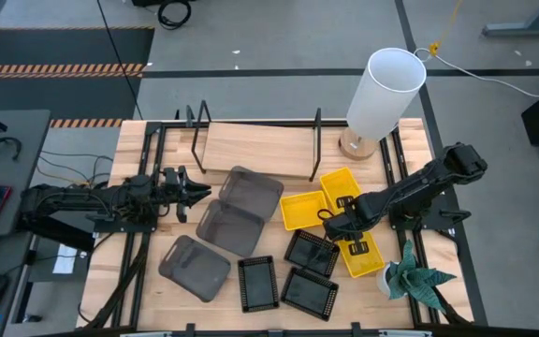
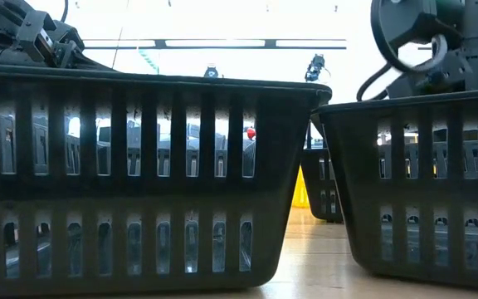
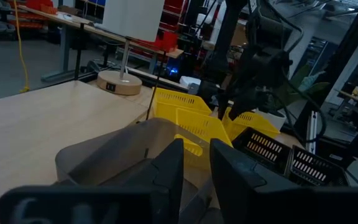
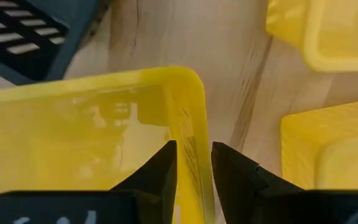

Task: Stack baskets on shelf by color
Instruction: Stack the bottom yellow basket on the top right yellow basket, then stack the left yellow basket on the right yellow baskets

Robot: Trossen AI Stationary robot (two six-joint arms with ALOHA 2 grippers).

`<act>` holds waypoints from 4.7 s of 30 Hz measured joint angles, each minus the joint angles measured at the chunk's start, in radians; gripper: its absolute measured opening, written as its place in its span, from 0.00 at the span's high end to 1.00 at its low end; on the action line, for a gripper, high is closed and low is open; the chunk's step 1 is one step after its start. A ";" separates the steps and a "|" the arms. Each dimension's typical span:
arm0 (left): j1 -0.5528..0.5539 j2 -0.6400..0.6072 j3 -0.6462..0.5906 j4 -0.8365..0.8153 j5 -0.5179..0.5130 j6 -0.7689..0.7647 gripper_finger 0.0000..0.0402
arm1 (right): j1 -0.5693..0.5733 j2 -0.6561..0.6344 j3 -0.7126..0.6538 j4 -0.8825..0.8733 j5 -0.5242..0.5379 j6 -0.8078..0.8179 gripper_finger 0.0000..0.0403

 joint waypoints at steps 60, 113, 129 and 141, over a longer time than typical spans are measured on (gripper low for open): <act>0.000 0.000 0.000 0.000 0.000 0.000 0.77 | -0.740 -0.104 0.374 -0.335 0.001 -0.815 1.00; 0.000 0.000 0.000 0.000 0.000 0.000 0.78 | -0.501 -0.104 0.303 -0.271 0.227 -0.304 0.56; 0.000 0.000 0.000 0.000 0.000 -0.001 0.78 | -0.488 -0.107 0.103 -0.087 0.363 -0.254 0.61; 0.000 0.000 0.000 0.000 0.000 0.000 0.78 | -0.386 -0.089 0.209 -0.052 0.072 -0.181 0.61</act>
